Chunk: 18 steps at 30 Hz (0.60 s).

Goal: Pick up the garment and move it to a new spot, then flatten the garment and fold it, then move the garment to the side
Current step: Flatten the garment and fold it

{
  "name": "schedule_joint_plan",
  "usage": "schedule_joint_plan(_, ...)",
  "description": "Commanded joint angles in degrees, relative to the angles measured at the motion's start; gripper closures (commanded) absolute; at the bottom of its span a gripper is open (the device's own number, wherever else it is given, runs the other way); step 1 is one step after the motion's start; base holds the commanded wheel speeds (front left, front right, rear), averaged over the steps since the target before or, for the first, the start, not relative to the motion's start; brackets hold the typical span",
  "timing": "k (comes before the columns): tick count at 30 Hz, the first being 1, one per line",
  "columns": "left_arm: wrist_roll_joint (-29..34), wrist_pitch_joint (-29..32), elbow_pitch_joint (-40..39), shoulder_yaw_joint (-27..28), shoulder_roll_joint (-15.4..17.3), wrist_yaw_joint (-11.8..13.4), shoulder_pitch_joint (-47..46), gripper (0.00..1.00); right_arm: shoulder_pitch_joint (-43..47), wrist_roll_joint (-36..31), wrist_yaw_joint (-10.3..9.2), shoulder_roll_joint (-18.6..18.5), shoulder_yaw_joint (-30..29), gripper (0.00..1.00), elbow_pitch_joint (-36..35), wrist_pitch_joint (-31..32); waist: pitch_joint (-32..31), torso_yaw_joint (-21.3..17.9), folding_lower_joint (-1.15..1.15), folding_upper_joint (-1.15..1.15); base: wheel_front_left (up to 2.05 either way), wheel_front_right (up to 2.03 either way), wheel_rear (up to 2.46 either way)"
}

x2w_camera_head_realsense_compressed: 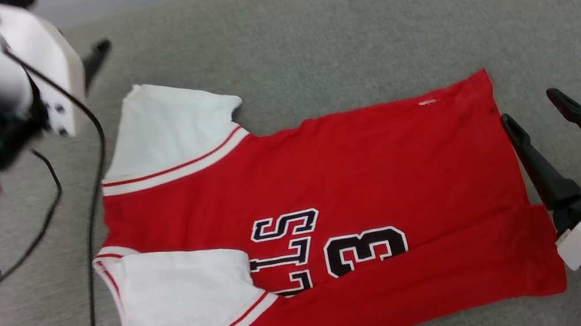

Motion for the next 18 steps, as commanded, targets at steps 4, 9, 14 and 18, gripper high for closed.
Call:
schedule_joint_plan(4, -1.7, 6.6, 4.2, -1.1, -1.3, -1.1, -4.5, 0.00, -2.1, -0.4, -0.05, 0.6, 0.7, 0.00, -0.8, 0.4, 5.3, -2.9, -0.01, 0.00, 0.00, 0.00, 0.00)
schedule_joint_plan(9, -3.2, 15.6, 8.0, -3.2, -1.3, -2.3, -8.4, 0.00, -4.0, -0.5, -0.05, 0.8, 1.5, 0.00, -1.2, 0.0, 8.8, -4.3, -0.01, 0.00, 0.00, 0.00, 0.00)
schedule_joint_plan(14, -2.8, 18.1, 10.5, -5.0, -1.1, -2.6, -9.4, 0.00, -5.6, -0.6, -0.05, 1.2, 2.2, 0.00, -0.7, -0.7, 11.6, -5.2, -0.01, 0.00, 0.00, 0.00, 0.00)
schedule_joint_plan(18, -2.7, 19.5, 11.7, -7.2, -1.1, -2.9, -8.1, 0.00, -6.4, -0.6, -0.05, 1.3, 2.4, 0.00, 0.1, -1.3, 12.4, -5.2, -0.01, 0.00, 0.00, 0.00, 0.00)
